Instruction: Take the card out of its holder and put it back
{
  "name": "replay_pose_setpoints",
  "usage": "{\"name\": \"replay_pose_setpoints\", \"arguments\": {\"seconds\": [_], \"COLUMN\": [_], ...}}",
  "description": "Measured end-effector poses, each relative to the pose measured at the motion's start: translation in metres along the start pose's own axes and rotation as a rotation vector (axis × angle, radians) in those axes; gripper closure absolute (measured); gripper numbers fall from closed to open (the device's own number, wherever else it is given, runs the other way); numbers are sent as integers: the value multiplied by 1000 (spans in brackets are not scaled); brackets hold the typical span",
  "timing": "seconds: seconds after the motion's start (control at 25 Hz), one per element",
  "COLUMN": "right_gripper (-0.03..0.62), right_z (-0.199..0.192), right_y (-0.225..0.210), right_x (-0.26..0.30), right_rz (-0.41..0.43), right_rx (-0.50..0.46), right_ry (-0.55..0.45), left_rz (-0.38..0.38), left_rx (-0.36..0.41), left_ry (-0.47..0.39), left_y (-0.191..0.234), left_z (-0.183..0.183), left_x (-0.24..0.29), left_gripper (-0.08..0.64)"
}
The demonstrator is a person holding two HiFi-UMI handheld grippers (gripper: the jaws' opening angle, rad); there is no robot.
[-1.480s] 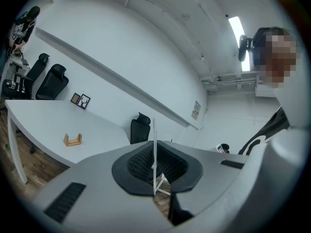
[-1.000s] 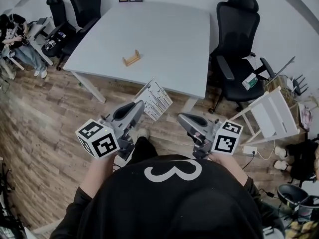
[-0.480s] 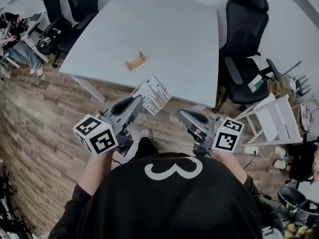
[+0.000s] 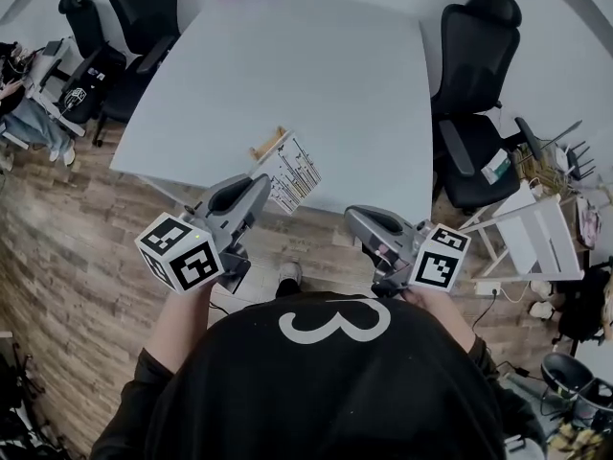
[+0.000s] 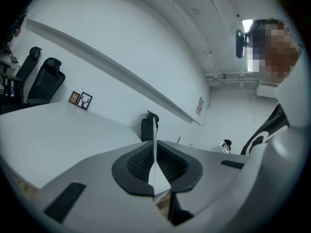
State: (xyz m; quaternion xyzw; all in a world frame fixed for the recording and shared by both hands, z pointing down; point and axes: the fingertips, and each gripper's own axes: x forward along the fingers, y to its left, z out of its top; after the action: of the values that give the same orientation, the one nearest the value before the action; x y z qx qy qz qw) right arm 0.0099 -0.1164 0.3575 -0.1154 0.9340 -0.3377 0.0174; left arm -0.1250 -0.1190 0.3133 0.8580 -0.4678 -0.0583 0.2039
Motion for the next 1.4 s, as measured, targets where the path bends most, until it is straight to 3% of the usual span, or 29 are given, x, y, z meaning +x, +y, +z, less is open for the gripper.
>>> {"name": "replay_pose_setpoints", "arguments": {"seconds": [0.56,1.16,1.4], "right_gripper": [583,583,583], "right_z": [21,27,25], "right_y": [-35,-70,-81], "right_x": [70,95,96], "right_rz": [-53,-129,-157], "right_rx": [23,52,68], "right_ry": [-4,-13,-17], "left_rz": [1,20,29], "left_rx": [74,203,217], "left_ry": [43,139,176], "left_y": [92,150,166], "left_z": [28,14,0], "left_x": [24,60,70], "left_gripper": [535,535,535]}}
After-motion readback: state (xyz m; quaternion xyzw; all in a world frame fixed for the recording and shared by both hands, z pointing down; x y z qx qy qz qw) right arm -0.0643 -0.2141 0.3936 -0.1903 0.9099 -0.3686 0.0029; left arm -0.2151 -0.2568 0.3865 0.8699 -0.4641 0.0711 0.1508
